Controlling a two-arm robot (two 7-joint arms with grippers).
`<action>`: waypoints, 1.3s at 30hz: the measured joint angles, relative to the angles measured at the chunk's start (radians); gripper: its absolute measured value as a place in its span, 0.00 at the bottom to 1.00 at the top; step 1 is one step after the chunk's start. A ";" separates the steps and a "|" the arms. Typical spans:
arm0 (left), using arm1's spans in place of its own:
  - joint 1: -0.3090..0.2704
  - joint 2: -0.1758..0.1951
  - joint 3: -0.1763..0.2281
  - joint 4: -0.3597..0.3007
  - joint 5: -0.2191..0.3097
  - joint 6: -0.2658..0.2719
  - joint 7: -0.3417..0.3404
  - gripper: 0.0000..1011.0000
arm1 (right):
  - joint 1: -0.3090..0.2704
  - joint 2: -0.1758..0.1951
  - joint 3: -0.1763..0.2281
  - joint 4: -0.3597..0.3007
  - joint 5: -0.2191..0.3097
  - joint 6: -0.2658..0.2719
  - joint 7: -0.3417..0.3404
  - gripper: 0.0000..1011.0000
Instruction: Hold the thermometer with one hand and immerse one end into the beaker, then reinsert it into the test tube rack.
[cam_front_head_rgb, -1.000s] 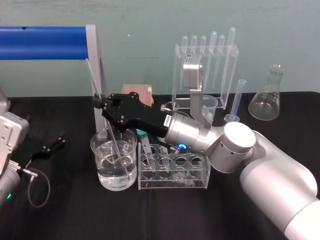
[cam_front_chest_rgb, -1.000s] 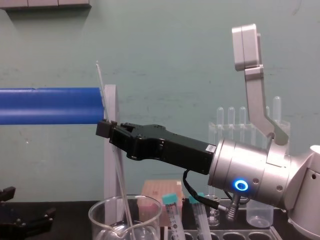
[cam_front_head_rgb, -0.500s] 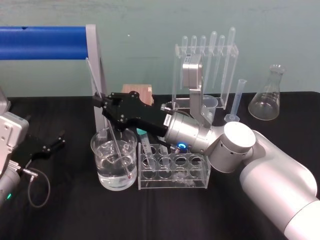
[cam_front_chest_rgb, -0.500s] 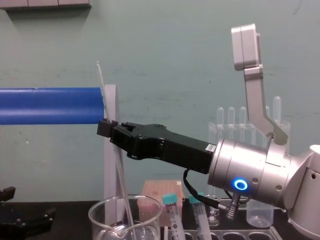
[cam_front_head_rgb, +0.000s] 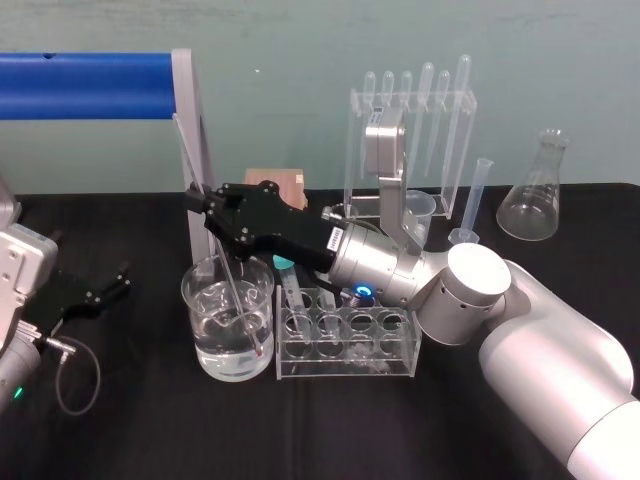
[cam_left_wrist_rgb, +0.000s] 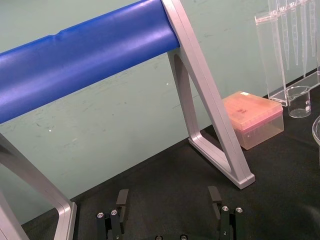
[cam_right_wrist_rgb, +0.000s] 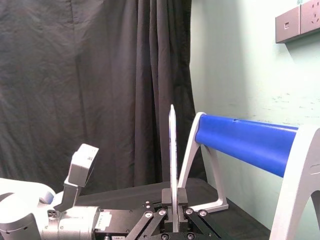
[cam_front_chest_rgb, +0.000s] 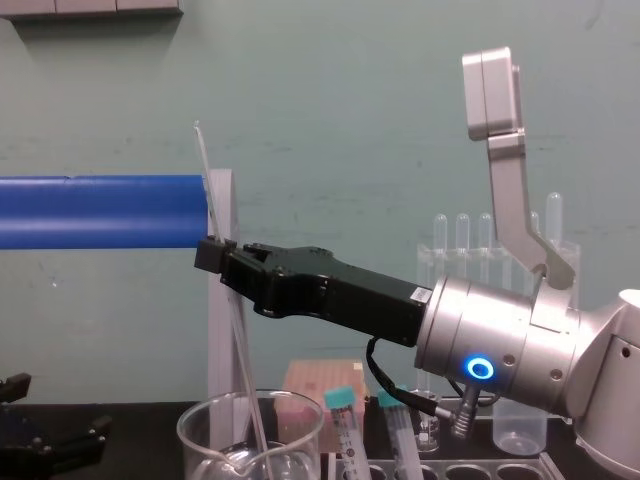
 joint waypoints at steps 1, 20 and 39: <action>0.000 0.000 0.000 0.000 0.000 0.000 0.000 1.00 | 0.000 0.000 0.000 0.000 0.000 0.000 0.000 0.06; 0.000 0.000 0.000 0.000 0.000 0.000 0.000 1.00 | -0.008 0.008 0.002 -0.025 0.005 0.011 0.003 0.06; 0.000 0.000 0.000 0.000 0.000 0.000 0.000 1.00 | -0.065 0.172 0.172 -0.462 0.168 0.031 -0.073 0.06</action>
